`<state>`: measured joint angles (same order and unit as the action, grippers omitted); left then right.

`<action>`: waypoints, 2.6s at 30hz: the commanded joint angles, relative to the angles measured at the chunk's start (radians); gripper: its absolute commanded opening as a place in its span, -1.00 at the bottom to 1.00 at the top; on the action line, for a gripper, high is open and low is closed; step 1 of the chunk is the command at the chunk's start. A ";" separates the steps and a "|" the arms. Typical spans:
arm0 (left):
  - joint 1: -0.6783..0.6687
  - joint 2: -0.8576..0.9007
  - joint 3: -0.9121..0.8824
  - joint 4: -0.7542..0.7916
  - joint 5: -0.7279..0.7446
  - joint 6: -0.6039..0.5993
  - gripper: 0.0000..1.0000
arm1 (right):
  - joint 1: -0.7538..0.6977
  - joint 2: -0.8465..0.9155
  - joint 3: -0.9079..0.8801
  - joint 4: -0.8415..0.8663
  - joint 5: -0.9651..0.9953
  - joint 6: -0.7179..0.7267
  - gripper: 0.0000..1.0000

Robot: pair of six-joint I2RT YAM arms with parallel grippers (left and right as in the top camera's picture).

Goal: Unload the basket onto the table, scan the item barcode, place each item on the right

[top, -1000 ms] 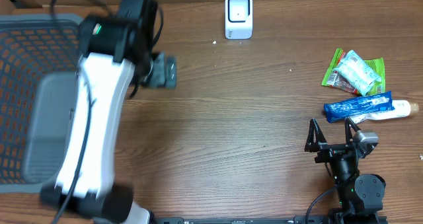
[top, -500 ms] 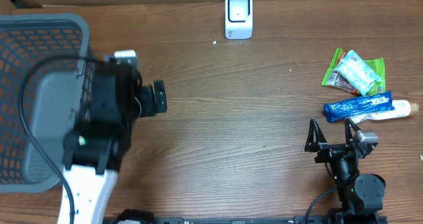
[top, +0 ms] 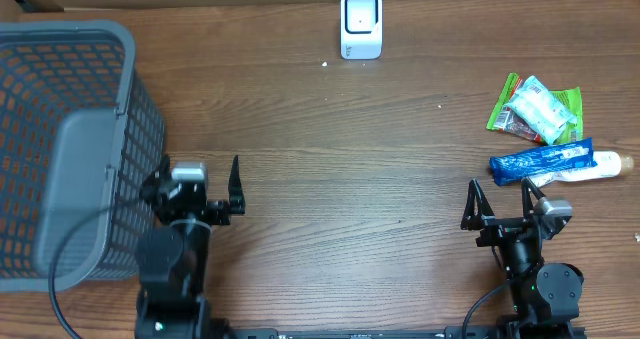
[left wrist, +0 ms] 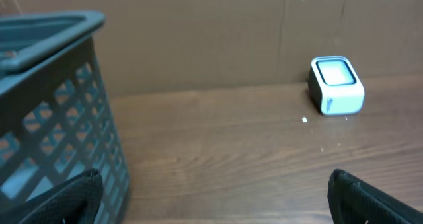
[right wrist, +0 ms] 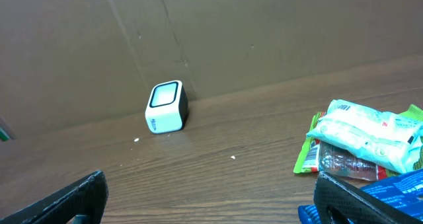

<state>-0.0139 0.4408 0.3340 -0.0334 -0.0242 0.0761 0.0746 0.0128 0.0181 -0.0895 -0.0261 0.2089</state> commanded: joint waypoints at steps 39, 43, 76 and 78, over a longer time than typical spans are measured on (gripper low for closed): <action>0.081 -0.436 -0.329 -0.042 0.066 0.171 0.99 | 0.008 -0.010 -0.010 0.009 -0.004 0.000 1.00; 0.081 -0.436 -0.329 -0.042 0.066 0.171 0.99 | 0.008 -0.010 -0.010 0.009 -0.005 0.000 1.00; 0.081 -0.436 -0.329 -0.042 0.066 0.171 0.99 | 0.008 -0.010 -0.010 0.009 -0.005 0.000 1.00; 0.081 -0.436 -0.329 -0.042 0.066 0.171 0.99 | 0.008 -0.010 -0.010 0.009 -0.004 0.000 1.00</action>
<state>0.0608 0.0158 0.0109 -0.0765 0.0273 0.2211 0.0746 0.0128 0.0181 -0.0891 -0.0265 0.2092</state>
